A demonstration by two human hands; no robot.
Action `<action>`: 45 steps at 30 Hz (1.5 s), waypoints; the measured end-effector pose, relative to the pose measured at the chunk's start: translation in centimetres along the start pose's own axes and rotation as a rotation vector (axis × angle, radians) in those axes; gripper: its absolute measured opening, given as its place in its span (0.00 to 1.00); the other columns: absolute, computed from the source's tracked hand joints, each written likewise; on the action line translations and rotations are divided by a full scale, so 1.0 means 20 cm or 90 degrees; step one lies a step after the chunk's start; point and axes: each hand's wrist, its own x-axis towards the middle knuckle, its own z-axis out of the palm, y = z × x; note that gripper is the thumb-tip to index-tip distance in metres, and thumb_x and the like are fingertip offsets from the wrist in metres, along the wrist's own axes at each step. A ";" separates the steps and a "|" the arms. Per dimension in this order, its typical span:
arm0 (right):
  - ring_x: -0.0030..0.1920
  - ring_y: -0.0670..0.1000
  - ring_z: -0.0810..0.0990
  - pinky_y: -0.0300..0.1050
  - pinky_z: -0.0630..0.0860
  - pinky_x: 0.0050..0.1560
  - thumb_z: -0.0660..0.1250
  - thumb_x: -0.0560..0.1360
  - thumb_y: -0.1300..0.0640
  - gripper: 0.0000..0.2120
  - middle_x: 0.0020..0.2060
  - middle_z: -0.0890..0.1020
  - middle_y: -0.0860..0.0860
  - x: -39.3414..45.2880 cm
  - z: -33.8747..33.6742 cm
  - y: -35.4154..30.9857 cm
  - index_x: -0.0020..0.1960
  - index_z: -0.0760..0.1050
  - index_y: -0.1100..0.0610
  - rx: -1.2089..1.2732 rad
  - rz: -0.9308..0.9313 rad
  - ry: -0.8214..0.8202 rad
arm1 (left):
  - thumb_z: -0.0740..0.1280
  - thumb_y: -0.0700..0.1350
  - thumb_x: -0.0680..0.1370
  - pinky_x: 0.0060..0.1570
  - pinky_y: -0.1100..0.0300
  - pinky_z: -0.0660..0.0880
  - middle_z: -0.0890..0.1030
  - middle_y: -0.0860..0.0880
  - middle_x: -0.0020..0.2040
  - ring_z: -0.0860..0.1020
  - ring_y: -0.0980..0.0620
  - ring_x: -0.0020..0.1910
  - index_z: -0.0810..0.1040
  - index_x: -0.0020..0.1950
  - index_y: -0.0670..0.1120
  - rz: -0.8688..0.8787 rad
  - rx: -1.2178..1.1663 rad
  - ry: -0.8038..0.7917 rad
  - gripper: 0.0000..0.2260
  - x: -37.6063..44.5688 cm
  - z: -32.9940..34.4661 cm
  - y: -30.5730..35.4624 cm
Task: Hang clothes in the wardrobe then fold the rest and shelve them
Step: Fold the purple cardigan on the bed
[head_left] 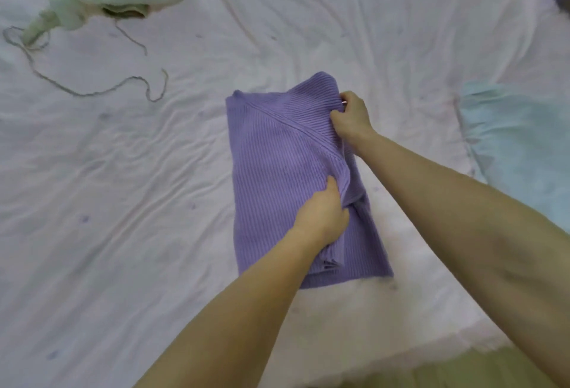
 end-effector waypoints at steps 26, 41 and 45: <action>0.49 0.58 0.78 0.47 0.71 0.44 0.66 0.77 0.50 0.17 0.51 0.80 0.57 -0.61 0.03 0.52 0.57 0.70 0.62 -0.049 0.091 0.011 | 0.48 0.62 0.81 0.73 0.37 0.43 0.38 0.48 0.79 0.35 0.42 0.76 0.48 0.79 0.55 -0.017 0.368 0.061 0.28 -0.07 -0.10 -0.42; 0.60 0.61 0.75 0.53 0.73 0.58 0.74 0.68 0.40 0.38 0.62 0.74 0.58 -1.05 0.08 0.71 0.65 0.64 0.63 0.034 0.465 0.170 | 0.70 0.54 0.75 0.61 0.49 0.72 0.71 0.43 0.67 0.73 0.43 0.63 0.62 0.71 0.39 -0.314 -0.359 0.208 0.32 -0.21 -0.07 -0.59; 0.54 0.57 0.80 0.48 0.80 0.46 0.77 0.67 0.49 0.28 0.57 0.80 0.56 -1.25 0.31 0.67 0.61 0.73 0.61 0.634 0.593 0.252 | 0.76 0.53 0.70 0.43 0.55 0.75 0.76 0.45 0.61 0.77 0.45 0.54 0.70 0.65 0.40 -0.345 -0.441 0.111 0.30 -0.24 -0.07 -0.62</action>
